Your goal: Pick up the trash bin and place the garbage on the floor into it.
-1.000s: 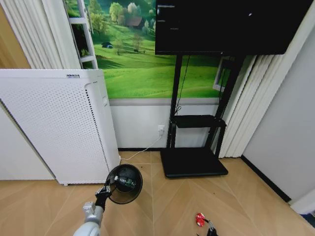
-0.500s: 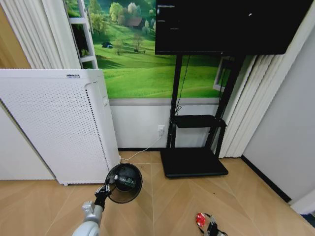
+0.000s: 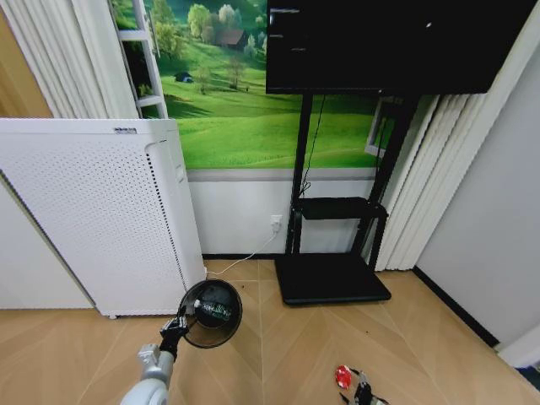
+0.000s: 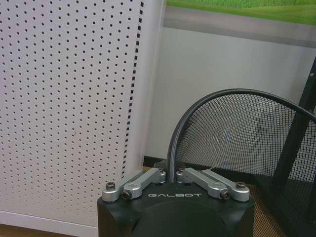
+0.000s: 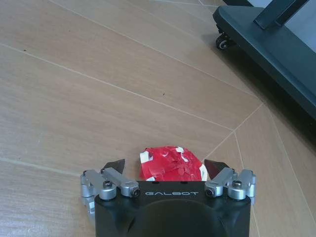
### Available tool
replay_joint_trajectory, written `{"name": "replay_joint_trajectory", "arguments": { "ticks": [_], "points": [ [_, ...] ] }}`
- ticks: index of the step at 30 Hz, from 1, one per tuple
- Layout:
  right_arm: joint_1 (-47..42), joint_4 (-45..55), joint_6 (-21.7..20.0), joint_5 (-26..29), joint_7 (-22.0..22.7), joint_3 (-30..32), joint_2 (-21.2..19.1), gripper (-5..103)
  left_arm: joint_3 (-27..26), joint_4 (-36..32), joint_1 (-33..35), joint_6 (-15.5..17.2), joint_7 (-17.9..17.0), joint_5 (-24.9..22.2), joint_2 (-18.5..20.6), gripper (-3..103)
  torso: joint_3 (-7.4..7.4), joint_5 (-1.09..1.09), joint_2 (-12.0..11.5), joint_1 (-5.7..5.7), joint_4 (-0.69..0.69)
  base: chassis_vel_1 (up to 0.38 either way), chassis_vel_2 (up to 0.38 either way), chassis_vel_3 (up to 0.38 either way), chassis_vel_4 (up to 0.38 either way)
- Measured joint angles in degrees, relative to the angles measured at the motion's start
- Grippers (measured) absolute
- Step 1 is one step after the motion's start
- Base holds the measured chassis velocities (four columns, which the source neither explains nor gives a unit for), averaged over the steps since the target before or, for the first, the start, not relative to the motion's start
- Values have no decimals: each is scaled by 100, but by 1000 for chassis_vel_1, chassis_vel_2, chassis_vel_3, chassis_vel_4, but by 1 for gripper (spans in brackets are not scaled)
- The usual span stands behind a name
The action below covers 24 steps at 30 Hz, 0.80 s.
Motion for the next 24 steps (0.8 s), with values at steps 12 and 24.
{"name": "replay_joint_trajectory", "arguments": {
  "ticks": [12,24],
  "points": [
    [199,-252,-42,-50,-49,6,127,47,-5,-166,31,71,-23,-197,77,3,0,-1,0,0,0,0,0,0,0],
    [193,-207,-16,-56,-159,20,27,23,43,-188,3,111,-56,-253,93,3,0,2,0,0,1,0,0,0,0]
  ]
}}
